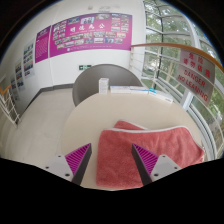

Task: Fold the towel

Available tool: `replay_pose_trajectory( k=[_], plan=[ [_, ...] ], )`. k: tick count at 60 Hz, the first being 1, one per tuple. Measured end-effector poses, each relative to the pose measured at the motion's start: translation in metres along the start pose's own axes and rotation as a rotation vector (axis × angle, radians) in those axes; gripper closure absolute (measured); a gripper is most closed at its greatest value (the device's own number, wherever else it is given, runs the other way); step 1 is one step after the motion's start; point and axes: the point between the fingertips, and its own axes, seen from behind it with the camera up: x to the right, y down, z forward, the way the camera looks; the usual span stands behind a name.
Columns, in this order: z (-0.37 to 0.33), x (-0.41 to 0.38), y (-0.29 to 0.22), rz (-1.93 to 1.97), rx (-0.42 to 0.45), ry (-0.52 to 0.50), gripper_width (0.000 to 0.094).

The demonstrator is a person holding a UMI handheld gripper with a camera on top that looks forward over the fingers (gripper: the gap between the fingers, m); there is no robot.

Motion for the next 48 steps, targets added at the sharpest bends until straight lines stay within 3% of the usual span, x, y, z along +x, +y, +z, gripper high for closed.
replay_pose_trajectory(
  k=[4, 7, 11, 15, 17, 27, 39, 48],
  plan=[
    [0.021, 0.002, 0.011, -0.013, -0.038, 0.001, 0.0163],
    [0.03, 0.003, 0.0, -0.037, -0.003, -0.007, 0.024],
    [0.032, 0.003, -0.002, -0.1, -0.004, -0.011, 0.0463],
    [0.036, 0.006, -0.005, -0.112, -0.012, 0.002, 0.0781],
    [0.036, 0.013, -0.005, -0.1, -0.012, 0.022, 0.0856],
    [0.025, -0.007, -0.014, -0.027, -0.043, -0.06, 0.0883],
    [-0.05, -0.063, -0.111, 0.191, 0.092, -0.307, 0.0883],
    [-0.074, -0.018, -0.153, 0.249, 0.168, -0.292, 0.0884]
  ],
)
